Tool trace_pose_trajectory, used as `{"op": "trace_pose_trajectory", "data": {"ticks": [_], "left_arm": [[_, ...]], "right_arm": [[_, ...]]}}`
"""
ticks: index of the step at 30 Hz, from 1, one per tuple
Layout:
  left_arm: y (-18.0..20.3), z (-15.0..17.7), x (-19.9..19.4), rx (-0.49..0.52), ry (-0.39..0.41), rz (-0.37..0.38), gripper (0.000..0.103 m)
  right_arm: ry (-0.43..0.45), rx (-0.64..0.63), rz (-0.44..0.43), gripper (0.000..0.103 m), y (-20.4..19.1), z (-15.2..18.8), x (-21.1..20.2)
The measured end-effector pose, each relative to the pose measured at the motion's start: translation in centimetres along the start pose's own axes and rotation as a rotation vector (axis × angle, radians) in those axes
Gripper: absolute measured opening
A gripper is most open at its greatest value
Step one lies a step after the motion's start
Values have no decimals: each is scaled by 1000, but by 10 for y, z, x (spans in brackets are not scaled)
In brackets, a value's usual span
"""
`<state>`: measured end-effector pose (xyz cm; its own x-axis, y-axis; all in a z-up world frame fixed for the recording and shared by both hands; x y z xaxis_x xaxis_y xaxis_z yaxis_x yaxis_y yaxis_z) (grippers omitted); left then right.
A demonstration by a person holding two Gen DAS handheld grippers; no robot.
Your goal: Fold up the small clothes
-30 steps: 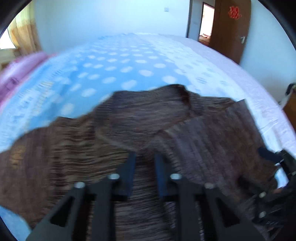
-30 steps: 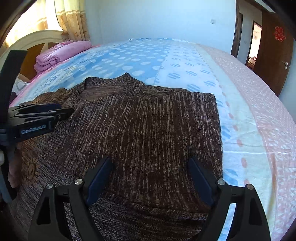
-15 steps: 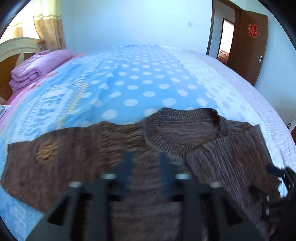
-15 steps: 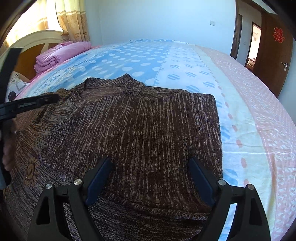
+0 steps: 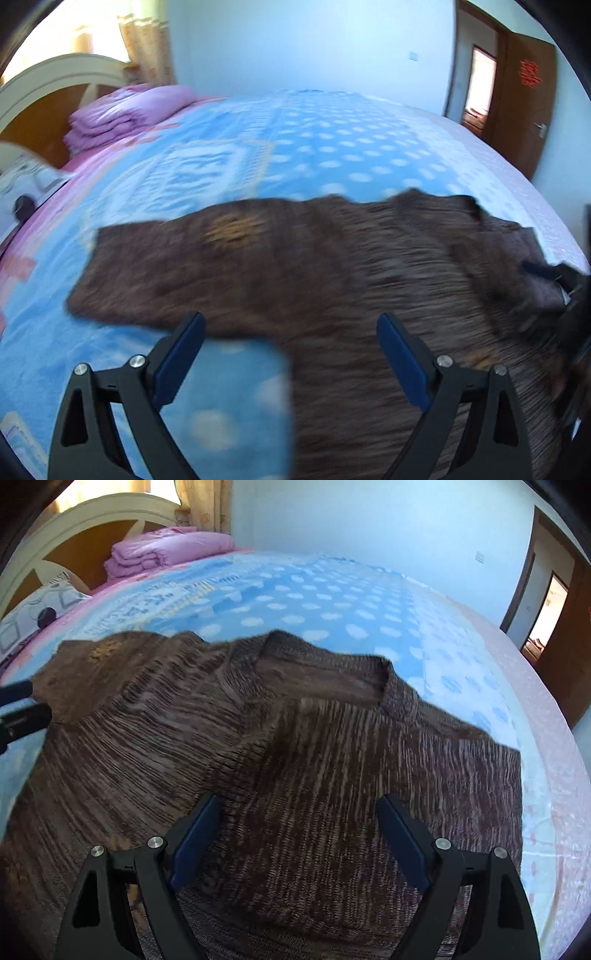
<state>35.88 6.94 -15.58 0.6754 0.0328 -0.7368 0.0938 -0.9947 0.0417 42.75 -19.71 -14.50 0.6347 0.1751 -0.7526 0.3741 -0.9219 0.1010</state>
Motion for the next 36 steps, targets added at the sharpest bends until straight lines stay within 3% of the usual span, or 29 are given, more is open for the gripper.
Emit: {"op": "trace_pose_trajectory", "data": {"ticks": [3,5,7,10,14,18,20,25,36], "left_arm": [[-37,4,-2,-38,11,-57,96],[-58,4,0,-64,11,-88,96],[-82,5,2,-99,8,-120,96],[-116,7,4,-138,9,-167,96],[-154,12,8,-180,-7,-216,96],[-187,16,17,-243,-36,-252,96],[-197,19,22,-277,-53,-254,96],[-207,17,25,-360,-54,-205,91],[-200,1,42,-389,-45,-105,75]], "right_arm": [[47,24,10,87,4,-17,-5],[-21,-42,45,87,-2,-17,15],[-97,-98,142,87,2,-9,44],[-71,3,78,89,14,-11,45],[-2,-6,101,89,16,-7,15],[-15,40,-42,90,-2,16,-1],[-71,-14,-53,90,-15,26,12],[-47,-68,-14,91,-23,29,11],[-8,-79,41,93,-23,33,2]]}}
Point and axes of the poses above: each gripper's, at about its wrist camera, not at the fingertips, and x roughly the way its jaws point, y to its right, z to its underside, the point moved 7 cm from there along x, roughly the way its jaws point, and after that the axes turned 2 degrees about -x, right-handed, at the moved point
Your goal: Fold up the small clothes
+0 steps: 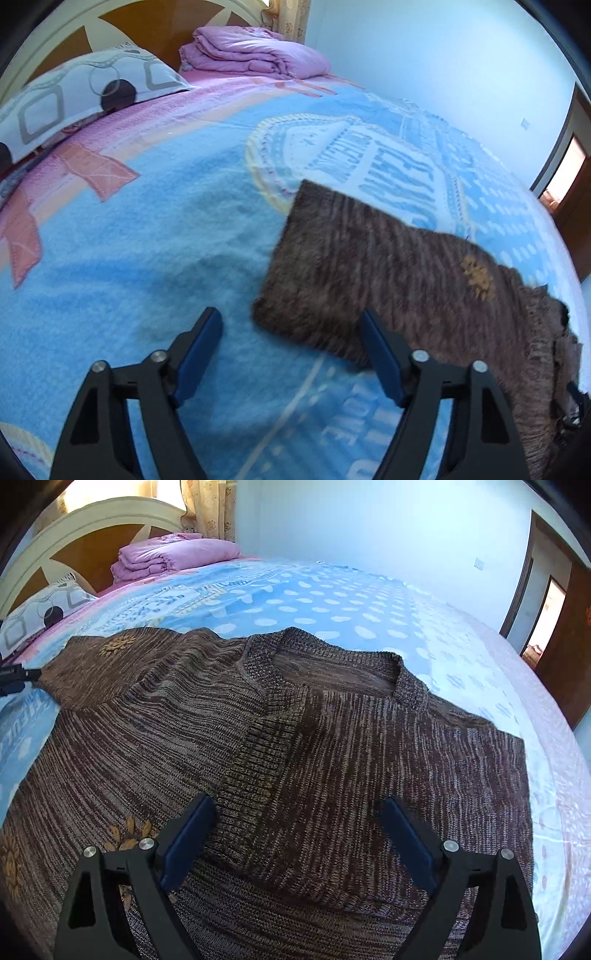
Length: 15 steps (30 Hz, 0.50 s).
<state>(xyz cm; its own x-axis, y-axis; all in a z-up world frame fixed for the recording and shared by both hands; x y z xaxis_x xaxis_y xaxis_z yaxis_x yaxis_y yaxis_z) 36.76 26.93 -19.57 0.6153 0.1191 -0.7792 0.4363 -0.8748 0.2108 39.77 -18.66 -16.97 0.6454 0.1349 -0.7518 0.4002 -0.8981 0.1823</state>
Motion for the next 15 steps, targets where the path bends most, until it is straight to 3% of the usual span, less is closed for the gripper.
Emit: {"op": "trace_pose_trajectory", "data": {"ticks": [4,7,8,9,15], "left_arm": [[6,-8,10,-41,-17,93,73],[6,-13,12,-56,-5,101,47],[5,-14,14,-61,-12,104,25],[4,-15,15,-67,-23,115,13],[-2,-19,9,-127,-19,178,12]], "right_arm": [[10,-21,30,93,-3,-2,0],[16,-32,46,93,-3,-2,-2],[17,-34,49,93,-4,-2,-2],[19,-36,52,93,-4,-2,-2],[23,-36,55,94,-4,-3,-3]]}}
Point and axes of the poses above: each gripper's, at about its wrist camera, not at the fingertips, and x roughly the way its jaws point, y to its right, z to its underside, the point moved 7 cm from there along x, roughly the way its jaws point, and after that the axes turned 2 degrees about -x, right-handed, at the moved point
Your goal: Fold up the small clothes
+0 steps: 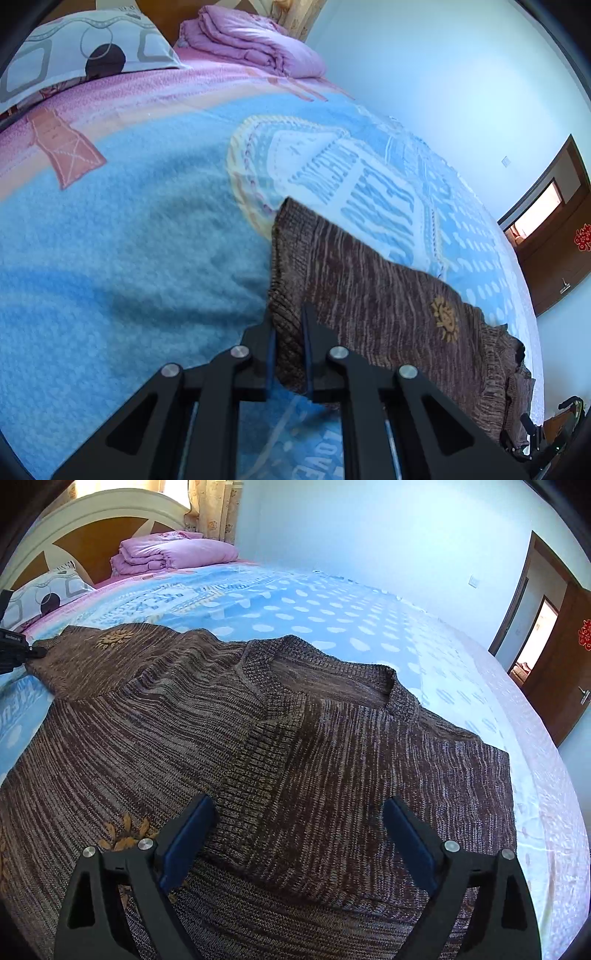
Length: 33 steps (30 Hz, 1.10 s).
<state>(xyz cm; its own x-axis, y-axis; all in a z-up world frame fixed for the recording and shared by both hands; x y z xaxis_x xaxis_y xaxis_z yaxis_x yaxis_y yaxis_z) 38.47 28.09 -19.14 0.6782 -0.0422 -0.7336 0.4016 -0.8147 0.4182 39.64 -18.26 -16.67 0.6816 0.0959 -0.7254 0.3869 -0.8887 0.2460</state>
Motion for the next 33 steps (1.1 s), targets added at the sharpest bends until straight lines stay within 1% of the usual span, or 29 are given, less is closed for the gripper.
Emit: {"op": "trace_pose_trajectory", "data": {"ticks": [3,5,9,10,11,12,14,16,22,25,27,33], "left_arm": [[7,-3,-9,-4,15,41,12],[13,-5,-14,-4,21,53,12],[30,-8,-22,27,36,74,11],[36,-8,-25,33,37,83,11],[40,-8,-27,36,36,91,11],[46,-9,-30,40,37,102,11],[60,-10,-38,54,42,129,11],[75,-13,-46,82,58,144,11],[118,-15,-67,119,81,201,11],[145,-13,-77,156,99,230,11],[163,-11,-82,183,112,237,11],[224,11,-86,234,97,308,11]], "right_arm": [[0,0,-1,94,0,0,0],[-1,1,-1,94,-1,0,0],[-3,4,-8,94,0,0,0],[-3,11,-22,94,1,0,-1],[7,28,-55,94,2,-2,-3],[36,55,-92,94,6,-4,-9],[98,104,-124,94,17,-9,-25],[133,131,-116,94,29,-14,-39],[147,181,-149,94,49,-13,-67],[155,204,-164,94,57,-5,-80],[163,211,-173,94,62,3,-91],[181,218,-180,94,78,24,-119]]}}
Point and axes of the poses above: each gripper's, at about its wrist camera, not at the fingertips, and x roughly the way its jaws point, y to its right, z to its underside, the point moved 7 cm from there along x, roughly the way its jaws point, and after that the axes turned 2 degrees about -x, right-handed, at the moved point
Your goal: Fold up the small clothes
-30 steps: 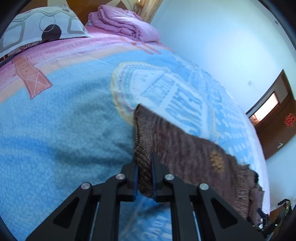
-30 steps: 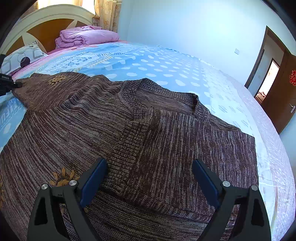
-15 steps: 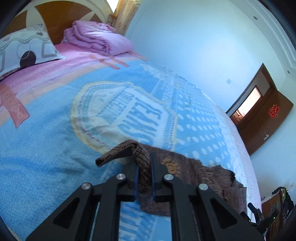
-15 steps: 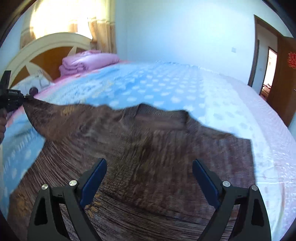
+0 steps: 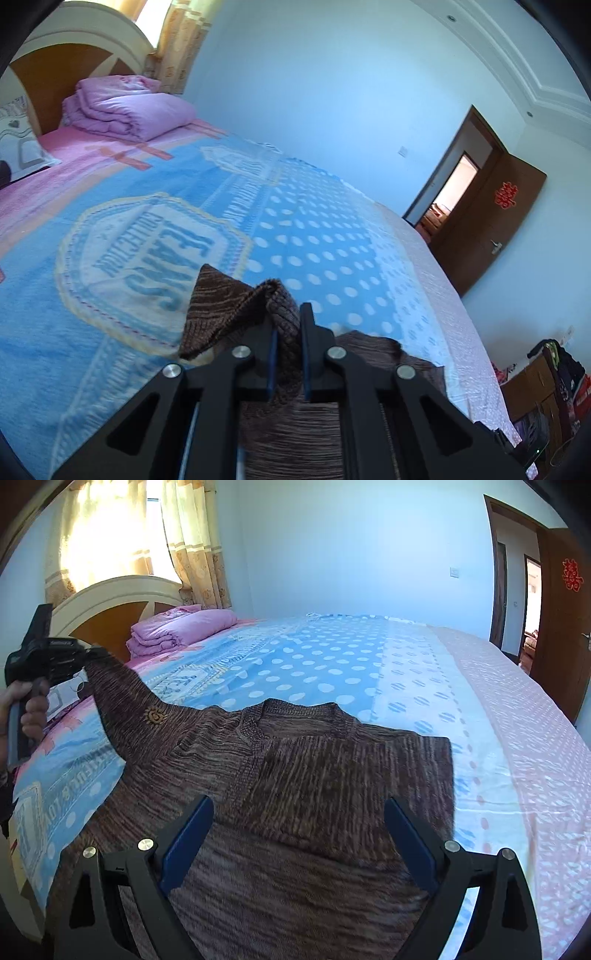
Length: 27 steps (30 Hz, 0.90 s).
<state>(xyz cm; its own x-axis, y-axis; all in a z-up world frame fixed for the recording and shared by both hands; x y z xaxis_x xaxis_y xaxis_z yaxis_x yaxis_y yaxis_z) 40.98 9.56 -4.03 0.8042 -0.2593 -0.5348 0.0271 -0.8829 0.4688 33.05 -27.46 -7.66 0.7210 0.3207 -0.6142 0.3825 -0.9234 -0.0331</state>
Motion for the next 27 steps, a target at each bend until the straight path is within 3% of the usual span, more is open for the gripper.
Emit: {"op": "trace_pose_trajectory", "data": {"ticks": [9,16,19,21,25,27], "left_arm": [[82,54,46,68,-69,81,11],[129,134,97,234,-163,12,11],[139,165,108,360,-217,-51,23],[147,179,103,444,-225,-39,36],[146,177,68,565,-127,-40,63],[129,165,52,572,-81,-75,76]], "right_arm": [[3,11,-8,94,10,28,-29],[-26,33,-31,94,6,58,-21],[-21,29,-35,94,5,65,-19],[-12,32,-35,94,5,69,-18],[-14,56,-50,94,8,74,-16],[-5,62,-43,94,10,74,-16]]}}
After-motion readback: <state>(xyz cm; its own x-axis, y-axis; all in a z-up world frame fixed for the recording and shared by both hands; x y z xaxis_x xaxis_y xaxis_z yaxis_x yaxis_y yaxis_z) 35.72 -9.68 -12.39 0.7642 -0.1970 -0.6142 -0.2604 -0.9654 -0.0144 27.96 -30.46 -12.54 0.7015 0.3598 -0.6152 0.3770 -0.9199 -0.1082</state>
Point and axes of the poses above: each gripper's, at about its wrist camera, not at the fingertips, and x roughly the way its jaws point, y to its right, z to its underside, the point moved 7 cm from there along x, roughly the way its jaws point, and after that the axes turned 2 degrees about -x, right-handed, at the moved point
